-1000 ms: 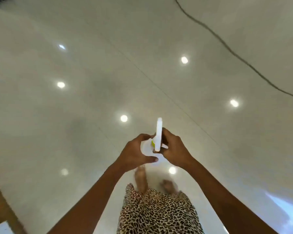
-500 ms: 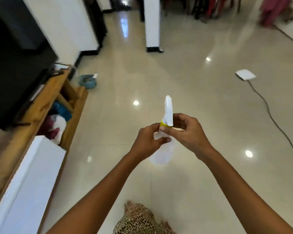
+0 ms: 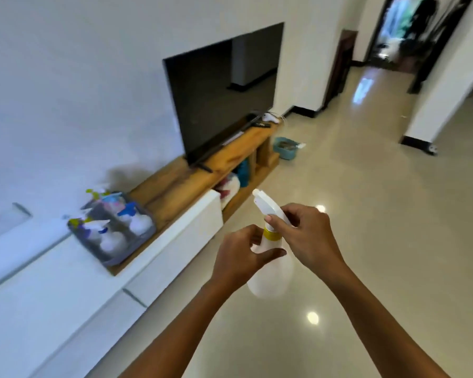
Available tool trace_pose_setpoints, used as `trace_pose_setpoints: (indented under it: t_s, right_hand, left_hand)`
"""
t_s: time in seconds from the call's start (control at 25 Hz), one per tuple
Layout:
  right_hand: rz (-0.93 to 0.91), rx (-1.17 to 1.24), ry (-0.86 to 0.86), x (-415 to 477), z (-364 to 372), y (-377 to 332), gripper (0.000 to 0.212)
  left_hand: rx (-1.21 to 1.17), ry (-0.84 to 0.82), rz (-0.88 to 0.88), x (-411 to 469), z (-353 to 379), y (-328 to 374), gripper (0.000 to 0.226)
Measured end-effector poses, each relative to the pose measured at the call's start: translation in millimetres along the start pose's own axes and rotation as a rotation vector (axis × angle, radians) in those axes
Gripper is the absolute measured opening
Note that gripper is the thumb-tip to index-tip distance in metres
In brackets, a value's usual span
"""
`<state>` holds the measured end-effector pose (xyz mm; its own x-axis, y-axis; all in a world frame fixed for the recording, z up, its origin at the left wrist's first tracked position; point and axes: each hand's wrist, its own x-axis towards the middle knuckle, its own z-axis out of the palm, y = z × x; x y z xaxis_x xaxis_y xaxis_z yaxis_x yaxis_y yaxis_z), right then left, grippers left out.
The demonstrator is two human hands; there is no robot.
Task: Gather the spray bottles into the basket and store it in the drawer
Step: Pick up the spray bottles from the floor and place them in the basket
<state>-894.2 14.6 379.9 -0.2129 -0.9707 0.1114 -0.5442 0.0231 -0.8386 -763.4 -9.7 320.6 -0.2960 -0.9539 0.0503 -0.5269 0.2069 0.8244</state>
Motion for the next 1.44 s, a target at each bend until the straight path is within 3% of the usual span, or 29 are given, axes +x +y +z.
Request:
trace_pose_setpoints:
  t_s: [0.28,0.64,0.92,1.24,1.44]
  right_hand:
    - [-0.177,0.041,-0.240,37,172,-106,0.028]
    - [-0.335,-0.088,-0.507,87,330,-184,0.047]
    - [-0.411,-0.116,-0.609,185,461,-230,0.017]
    - [-0.452,-0.138,-0.641,274,616,-252,0.018]
    - [-0.457,-0.351,-0.764,304,704,-213,0.016]
  left_hand:
    - [0.019,0.071,-0.176,-11,-169,-115,0.047]
    - [0.013,0.289,-0.328,0,-286,-208,0.043]
    - [0.122,0.475,-0.434,47,-381,-304,0.039]
    - [0.185,0.566,-0.595,68,-477,-393,0.026]
    - [0.138,0.548,-0.683,61,-493,-430,0.021]
